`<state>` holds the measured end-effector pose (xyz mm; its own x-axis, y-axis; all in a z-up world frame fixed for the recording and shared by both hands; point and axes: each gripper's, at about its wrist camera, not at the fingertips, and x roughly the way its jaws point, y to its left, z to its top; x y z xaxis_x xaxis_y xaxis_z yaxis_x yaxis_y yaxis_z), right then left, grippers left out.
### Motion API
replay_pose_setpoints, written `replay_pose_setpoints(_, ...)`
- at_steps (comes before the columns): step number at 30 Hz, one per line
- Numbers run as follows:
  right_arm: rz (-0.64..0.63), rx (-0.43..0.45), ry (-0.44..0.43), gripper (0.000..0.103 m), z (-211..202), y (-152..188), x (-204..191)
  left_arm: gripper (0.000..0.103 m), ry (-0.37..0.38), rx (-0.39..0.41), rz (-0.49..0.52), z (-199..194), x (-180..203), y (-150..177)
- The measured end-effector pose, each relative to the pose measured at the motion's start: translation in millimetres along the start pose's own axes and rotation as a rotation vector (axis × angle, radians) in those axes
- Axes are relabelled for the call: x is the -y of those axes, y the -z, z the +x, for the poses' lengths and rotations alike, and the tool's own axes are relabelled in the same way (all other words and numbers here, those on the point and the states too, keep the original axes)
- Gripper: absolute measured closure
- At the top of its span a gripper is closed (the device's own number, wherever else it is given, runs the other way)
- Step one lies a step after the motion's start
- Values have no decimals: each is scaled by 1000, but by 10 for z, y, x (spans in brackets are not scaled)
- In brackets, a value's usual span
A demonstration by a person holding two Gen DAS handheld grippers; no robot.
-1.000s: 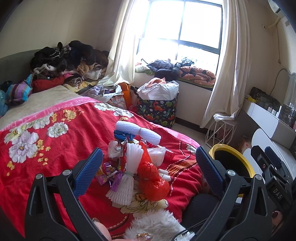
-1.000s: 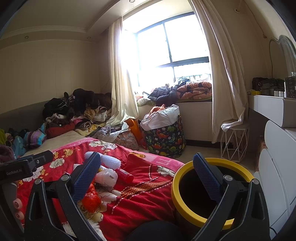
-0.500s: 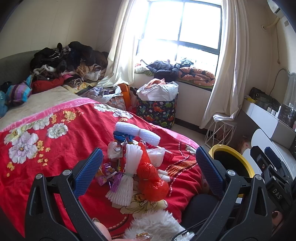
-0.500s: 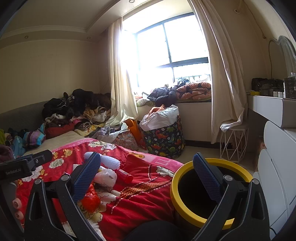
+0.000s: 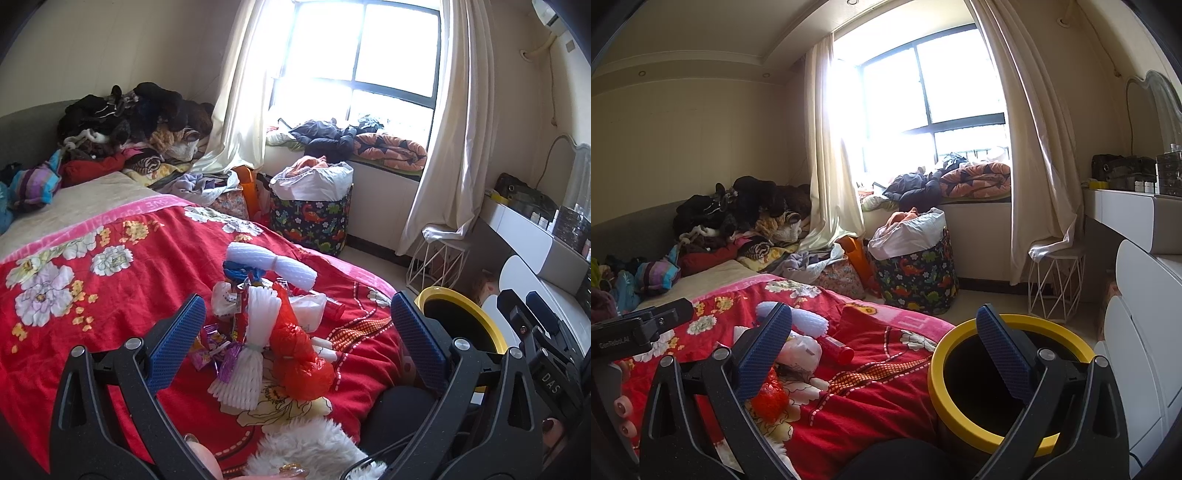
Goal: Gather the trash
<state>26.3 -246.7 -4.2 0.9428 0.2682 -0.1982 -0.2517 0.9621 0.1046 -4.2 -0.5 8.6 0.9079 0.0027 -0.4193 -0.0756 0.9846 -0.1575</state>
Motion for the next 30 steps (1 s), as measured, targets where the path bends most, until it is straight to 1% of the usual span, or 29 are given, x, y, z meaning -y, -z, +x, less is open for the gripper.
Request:
replay_pose_setpoints(9, 0, -8, 3, 6, -22, 20, 100, 11, 3, -1, 0, 12, 11, -11)
replay_pose_setpoints(13, -5, -32, -7, 6, 20, 15, 98, 11, -1, -6, -9, 10, 7, -37)
replay_pose_setpoints(14, -5, -39, -12, 6, 43, 13, 81, 11, -7, -6, -14, 16, 76, -14)
replay_pose_setpoints(17, -13, -64, -39, 6, 108, -13, 22, 11, -25, 2, -32, 27, 43, -12)
replay_pose_setpoints(21, -28, -97, -77, 6, 217, -36, -93, 11, -50, 3, -63, 54, -101, -16)
replay_pose_setpoints(30, -64, -158, -189, 6, 481, -88, -482, 11, -124, 26, -122, 50, -441, -84)
